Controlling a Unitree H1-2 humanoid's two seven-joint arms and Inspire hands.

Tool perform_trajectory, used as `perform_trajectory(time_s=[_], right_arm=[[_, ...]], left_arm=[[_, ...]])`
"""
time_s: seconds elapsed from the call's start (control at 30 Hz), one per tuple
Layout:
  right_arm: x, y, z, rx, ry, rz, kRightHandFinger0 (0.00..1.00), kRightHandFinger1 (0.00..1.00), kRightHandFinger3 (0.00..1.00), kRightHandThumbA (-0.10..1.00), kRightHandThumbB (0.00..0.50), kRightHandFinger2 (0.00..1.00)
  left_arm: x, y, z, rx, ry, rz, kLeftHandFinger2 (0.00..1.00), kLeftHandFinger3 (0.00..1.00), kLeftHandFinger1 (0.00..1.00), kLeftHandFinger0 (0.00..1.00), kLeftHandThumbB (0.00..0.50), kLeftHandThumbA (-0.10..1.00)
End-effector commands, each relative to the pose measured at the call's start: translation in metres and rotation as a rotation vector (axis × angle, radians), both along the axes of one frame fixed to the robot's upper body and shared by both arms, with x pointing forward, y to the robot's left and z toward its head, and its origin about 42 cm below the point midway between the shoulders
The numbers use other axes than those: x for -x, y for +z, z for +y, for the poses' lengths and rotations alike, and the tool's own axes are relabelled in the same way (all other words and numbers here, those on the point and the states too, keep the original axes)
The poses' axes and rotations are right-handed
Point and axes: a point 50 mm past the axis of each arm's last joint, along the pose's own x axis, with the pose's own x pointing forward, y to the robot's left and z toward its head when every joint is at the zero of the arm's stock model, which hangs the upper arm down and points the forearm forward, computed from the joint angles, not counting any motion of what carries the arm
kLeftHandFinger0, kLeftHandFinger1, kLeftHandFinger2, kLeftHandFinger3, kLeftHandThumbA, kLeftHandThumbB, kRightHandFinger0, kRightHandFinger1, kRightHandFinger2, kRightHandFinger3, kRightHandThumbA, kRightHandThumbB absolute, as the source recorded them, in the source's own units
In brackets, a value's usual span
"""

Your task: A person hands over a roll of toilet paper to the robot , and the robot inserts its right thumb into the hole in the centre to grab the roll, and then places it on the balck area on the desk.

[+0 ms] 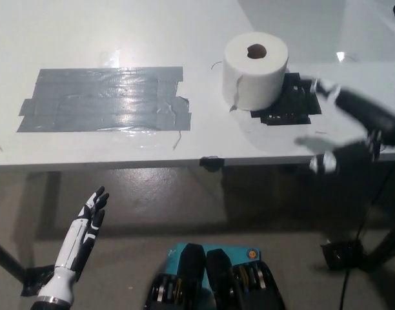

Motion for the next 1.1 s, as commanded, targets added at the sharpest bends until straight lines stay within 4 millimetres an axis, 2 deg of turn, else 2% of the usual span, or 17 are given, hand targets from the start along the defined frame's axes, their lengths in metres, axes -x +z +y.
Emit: perform_trajectory(time_s=[0.0,0.2,0.33,0.43,0.63,0.77,0.83,0.93,1.07], right_arm=[[0.162,0.023,0.004,-0.468,-0.017,-0.393,1.00,1.00,1.00,1.00,0.239,1.00],[0.159,-0.021,0.007,-0.567,-0.068,-0.271,1.00,1.00,1.00,0.99,0.195,1.00],[0.141,-0.047,0.005,-0.598,-0.129,-0.208,1.00,1.00,1.00,1.00,0.185,1.00],[0.126,-0.072,0.006,-0.652,-0.185,-0.148,1.00,1.00,1.00,0.95,0.179,1.00],[0.109,-0.123,0.005,-0.703,-0.307,-0.076,1.00,1.00,1.00,0.91,0.130,1.00],[0.102,-0.141,0.007,-0.740,-0.331,-0.052,1.00,1.00,1.00,0.88,0.115,1.00],[0.103,-0.157,0.009,-0.764,-0.371,-0.027,1.00,1.00,1.00,0.83,0.090,1.00],[0.102,-0.169,0.009,-0.774,-0.412,-0.016,1.00,1.00,1.00,0.83,0.089,1.00],[0.095,-0.204,0.002,-0.812,-0.494,0.052,1.00,1.00,1.00,0.77,0.095,1.00]], left_arm=[[-0.003,0.007,0.002,-0.002,-0.010,-0.046,1.00,1.00,1.00,1.00,0.500,1.00],[-0.001,0.006,0.006,-0.012,-0.006,-0.043,1.00,1.00,1.00,1.00,0.500,1.00],[-0.001,0.005,0.004,-0.003,-0.005,-0.041,1.00,1.00,1.00,1.00,0.500,1.00],[0.001,0.002,0.004,0.004,0.002,-0.037,1.00,1.00,1.00,1.00,0.500,1.00],[0.009,-0.003,0.003,0.004,0.001,-0.029,1.00,1.00,1.00,1.00,0.500,1.00],[0.008,-0.002,0.004,0.009,0.008,-0.028,1.00,1.00,1.00,1.00,0.500,1.00],[0.012,-0.005,0.006,0.009,0.007,-0.020,1.00,1.00,1.00,1.00,0.500,1.00],[0.013,-0.006,0.007,-0.005,-0.001,-0.021,1.00,1.00,1.00,1.00,0.500,1.00],[0.016,-0.010,0.004,0.007,0.002,-0.014,1.00,1.00,1.00,1.00,0.500,1.00]])
